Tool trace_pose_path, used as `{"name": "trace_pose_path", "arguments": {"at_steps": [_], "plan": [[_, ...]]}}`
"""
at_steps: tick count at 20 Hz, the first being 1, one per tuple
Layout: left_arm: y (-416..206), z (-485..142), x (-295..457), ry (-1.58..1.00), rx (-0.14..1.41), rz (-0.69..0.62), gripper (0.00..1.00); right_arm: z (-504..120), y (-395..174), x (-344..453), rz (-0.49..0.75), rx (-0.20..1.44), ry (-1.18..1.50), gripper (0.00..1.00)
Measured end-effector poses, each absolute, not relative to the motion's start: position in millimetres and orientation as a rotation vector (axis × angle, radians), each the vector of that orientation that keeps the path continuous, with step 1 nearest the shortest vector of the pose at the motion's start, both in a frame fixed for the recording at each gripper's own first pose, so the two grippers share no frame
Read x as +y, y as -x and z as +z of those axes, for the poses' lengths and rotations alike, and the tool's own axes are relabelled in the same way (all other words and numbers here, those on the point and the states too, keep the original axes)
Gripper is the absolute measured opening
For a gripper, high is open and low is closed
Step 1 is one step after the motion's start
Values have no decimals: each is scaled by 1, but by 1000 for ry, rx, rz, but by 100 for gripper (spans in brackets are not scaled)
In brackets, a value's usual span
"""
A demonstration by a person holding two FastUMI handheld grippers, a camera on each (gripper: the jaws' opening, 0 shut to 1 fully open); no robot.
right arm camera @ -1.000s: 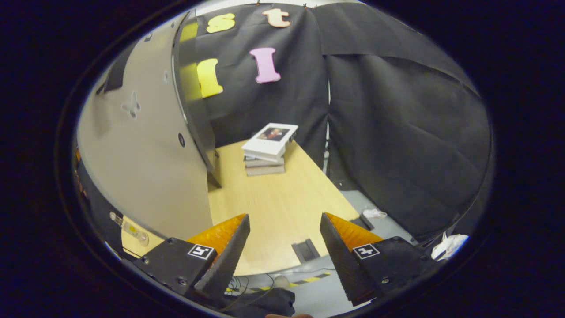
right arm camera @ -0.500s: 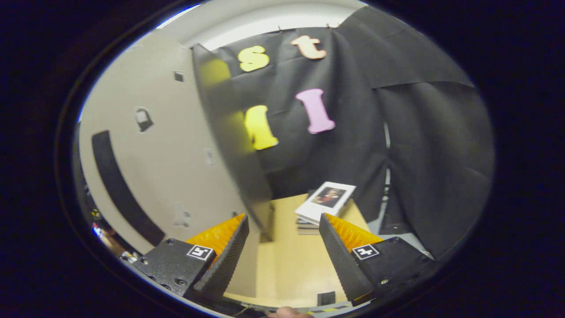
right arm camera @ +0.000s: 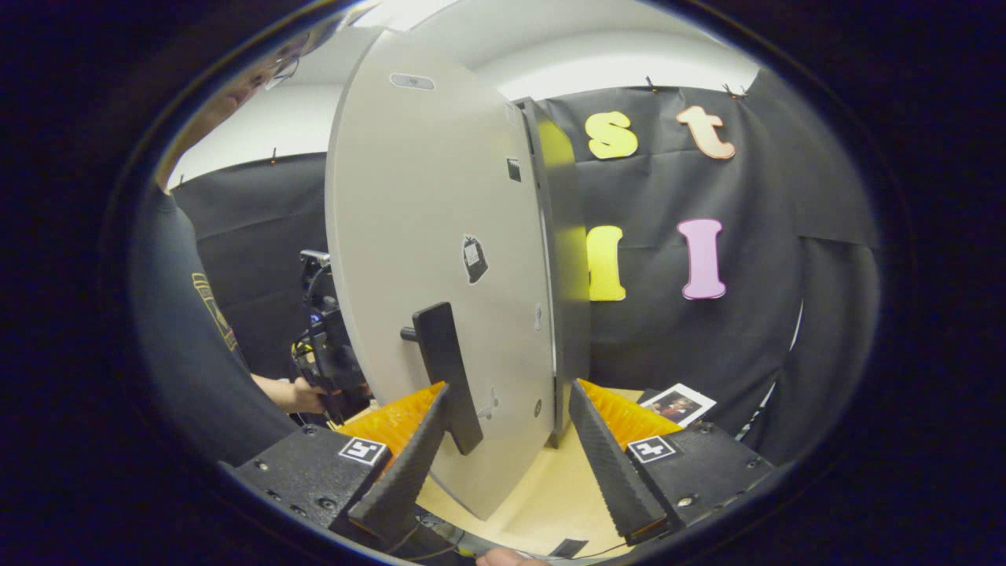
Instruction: Open the cabinet door with the right hand, grasp the bottle in the cabinet with the left hand and place it on the coaster, then close the cabinet door with the right hand.
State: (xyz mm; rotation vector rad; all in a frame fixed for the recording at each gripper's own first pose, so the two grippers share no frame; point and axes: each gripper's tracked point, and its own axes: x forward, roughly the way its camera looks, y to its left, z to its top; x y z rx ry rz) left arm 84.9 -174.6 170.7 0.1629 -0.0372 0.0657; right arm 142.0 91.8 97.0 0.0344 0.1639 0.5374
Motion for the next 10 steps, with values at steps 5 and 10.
{"name": "trace_pose_path", "arguments": {"at_steps": [5,10], "plan": [[-93,173,-158,-175,-57,86,95,104,-143,121,608,211,-107,98],[-93,176,-126,-143,-77,135,95,102,-150,167,697,241,-104,98]]}}
